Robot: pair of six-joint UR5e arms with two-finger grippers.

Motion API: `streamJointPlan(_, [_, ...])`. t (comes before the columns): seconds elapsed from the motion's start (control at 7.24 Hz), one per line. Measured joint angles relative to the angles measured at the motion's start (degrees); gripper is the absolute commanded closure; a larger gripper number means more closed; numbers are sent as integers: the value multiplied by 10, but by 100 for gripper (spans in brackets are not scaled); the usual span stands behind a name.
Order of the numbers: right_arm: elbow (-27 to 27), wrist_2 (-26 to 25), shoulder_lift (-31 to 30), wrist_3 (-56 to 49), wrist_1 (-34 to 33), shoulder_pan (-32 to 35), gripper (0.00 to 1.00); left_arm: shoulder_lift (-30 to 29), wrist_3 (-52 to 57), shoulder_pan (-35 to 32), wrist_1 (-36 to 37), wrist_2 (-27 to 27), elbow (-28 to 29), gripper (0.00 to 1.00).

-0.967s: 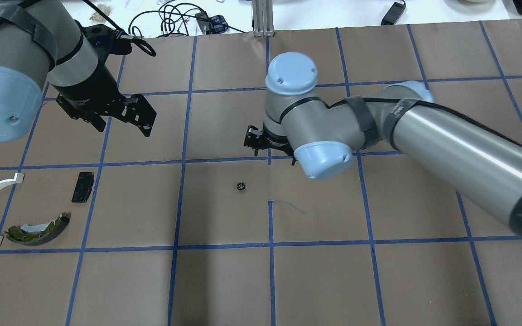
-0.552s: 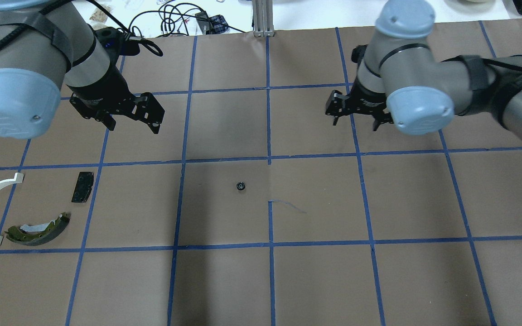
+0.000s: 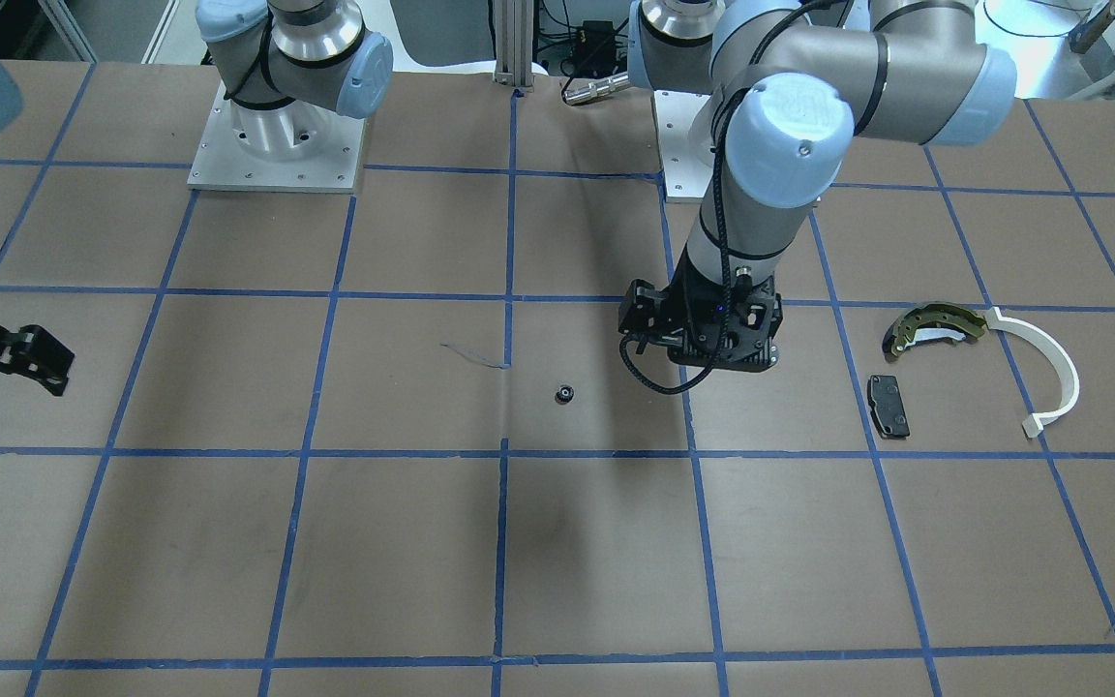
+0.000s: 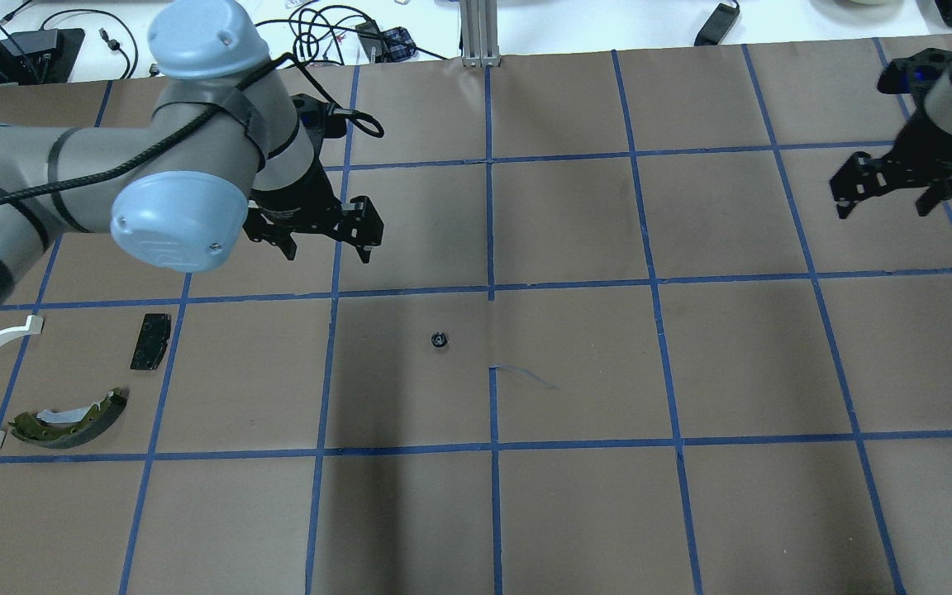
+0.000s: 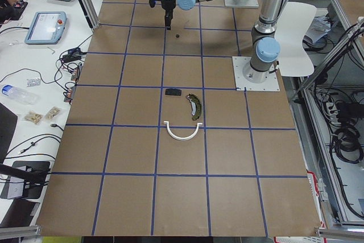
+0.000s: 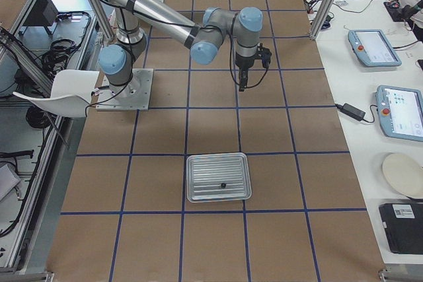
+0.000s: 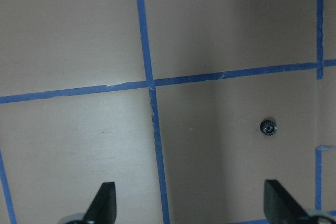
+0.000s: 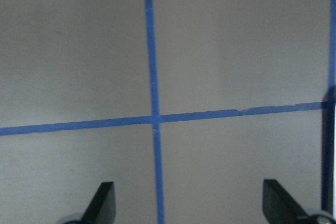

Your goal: Place bearing gear from tray to pile

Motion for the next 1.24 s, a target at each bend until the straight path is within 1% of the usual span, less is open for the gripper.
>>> streamJointPlan(0.14, [0,-12,1,-60,-8,-53,3,-29,-13,-20,42,0,-11,0])
streamJointPlan(0.41, [-2,-16,17,-205,-50,-157,2,-79,-27,-49,122,-1,-38,0])
streamJointPlan(0.55, [-2,-4,37,-270,-69,-205,2,-101,-31,-62,142,-1,-44,0])
streamJointPlan(0.69, [-4,15,73,-325,-97,-245,2,-118,-36,-73,153,-1,-46,3])
streamJointPlan(0.83, [-12,28,112,-367,-126,-271,2,-130,-39,-81,158,-2,-48,6])
streamJointPlan(0.97, [-28,34,144,-397,-139,-284,3,-137,-40,-87,159,-2,-49,11])
streamJointPlan(1.1, [-53,38,173,-423,-142,-290,4,-140,-41,-91,159,-3,-51,13])
streamJointPlan(1.24, [-79,42,199,-443,-142,-292,13,-143,-41,-92,159,-3,-55,19])
